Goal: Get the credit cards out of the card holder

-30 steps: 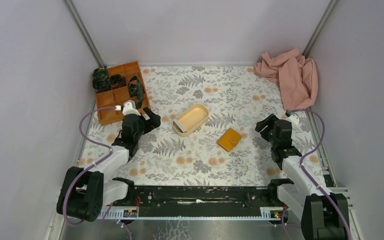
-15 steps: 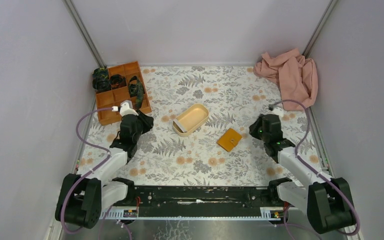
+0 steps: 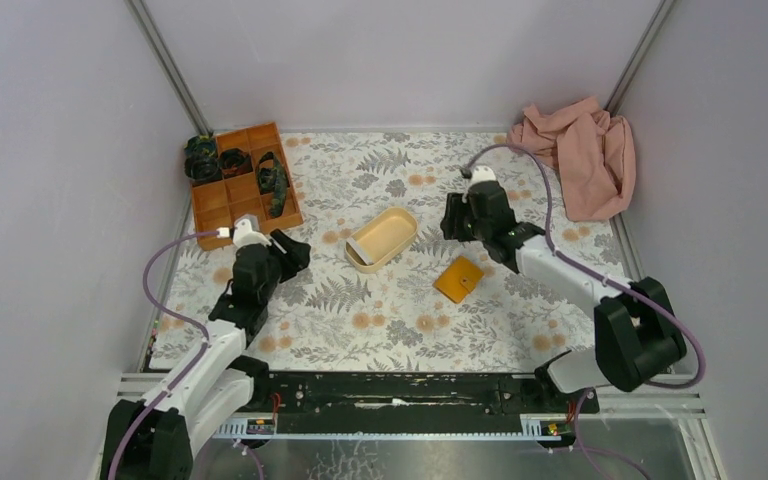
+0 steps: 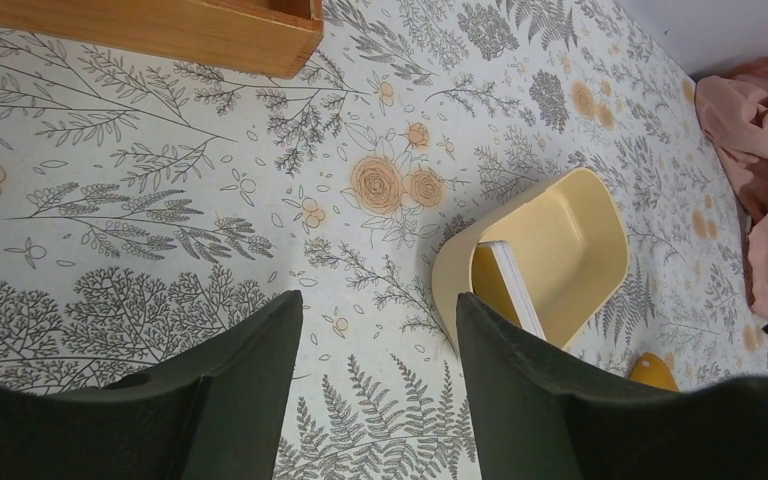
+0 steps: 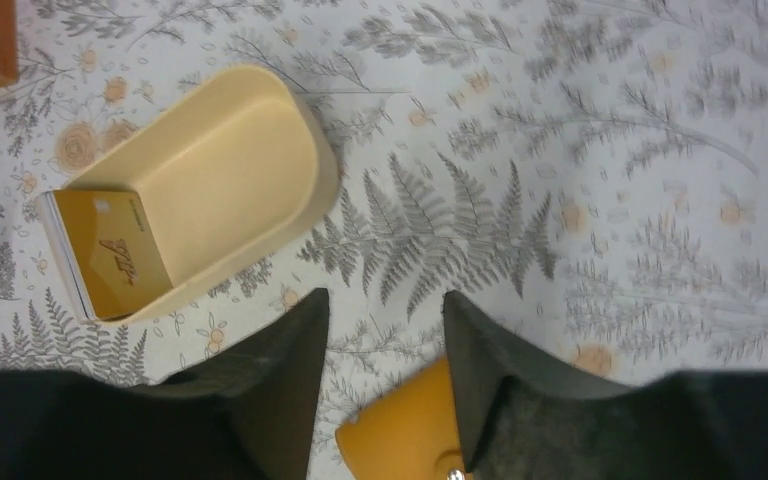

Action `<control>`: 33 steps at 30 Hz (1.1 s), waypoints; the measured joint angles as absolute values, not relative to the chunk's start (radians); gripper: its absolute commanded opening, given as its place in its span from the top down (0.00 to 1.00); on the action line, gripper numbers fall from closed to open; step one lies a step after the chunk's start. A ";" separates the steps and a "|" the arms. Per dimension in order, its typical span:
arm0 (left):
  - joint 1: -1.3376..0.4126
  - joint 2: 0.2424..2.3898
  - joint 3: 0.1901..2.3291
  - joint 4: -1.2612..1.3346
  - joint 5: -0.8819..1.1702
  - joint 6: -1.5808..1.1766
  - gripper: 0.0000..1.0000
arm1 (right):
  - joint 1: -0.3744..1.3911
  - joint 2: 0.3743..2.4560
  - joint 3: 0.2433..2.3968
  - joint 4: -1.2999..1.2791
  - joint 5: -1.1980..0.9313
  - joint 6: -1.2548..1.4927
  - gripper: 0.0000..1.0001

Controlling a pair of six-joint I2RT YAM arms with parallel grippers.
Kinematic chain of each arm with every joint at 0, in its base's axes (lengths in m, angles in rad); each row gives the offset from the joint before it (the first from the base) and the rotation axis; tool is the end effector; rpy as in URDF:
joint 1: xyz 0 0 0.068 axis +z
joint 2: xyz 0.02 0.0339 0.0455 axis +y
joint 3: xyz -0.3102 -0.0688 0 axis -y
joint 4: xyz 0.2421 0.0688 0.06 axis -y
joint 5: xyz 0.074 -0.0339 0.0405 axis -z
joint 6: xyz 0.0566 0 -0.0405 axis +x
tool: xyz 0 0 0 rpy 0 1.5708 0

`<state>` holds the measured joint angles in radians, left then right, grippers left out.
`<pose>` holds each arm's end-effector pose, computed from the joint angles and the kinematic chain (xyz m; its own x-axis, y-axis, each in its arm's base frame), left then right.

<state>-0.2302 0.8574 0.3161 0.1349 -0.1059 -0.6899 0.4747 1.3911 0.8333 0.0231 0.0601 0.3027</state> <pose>0.1718 -0.0341 0.2232 -0.3811 -0.5607 -0.7351 -0.1429 0.8213 -0.5524 0.2808 0.1405 0.2750 -0.5549 0.0494 -0.8304 -0.2565 0.9394 0.2273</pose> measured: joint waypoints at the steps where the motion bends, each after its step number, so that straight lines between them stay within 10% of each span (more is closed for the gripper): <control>1: -0.230 0.844 0.316 0.125 -0.108 -0.690 0.34 | 0.485 1.412 0.867 0.016 0.061 0.290 0.58; 14: -0.259 0.735 0.270 0.050 -0.088 -0.661 0.32 | 0.559 1.757 1.161 -0.019 0.089 0.117 0.43; 33: -0.262 0.755 0.260 0.052 -0.041 -0.640 0.32 | 0.562 1.913 1.312 0.014 -0.006 -0.082 0.48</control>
<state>-0.2623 0.7547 0.2596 0.0525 -0.0410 -0.6403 0.5621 1.9133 1.3117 0.0143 -0.0063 -0.0818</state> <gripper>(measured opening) 0.678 0.527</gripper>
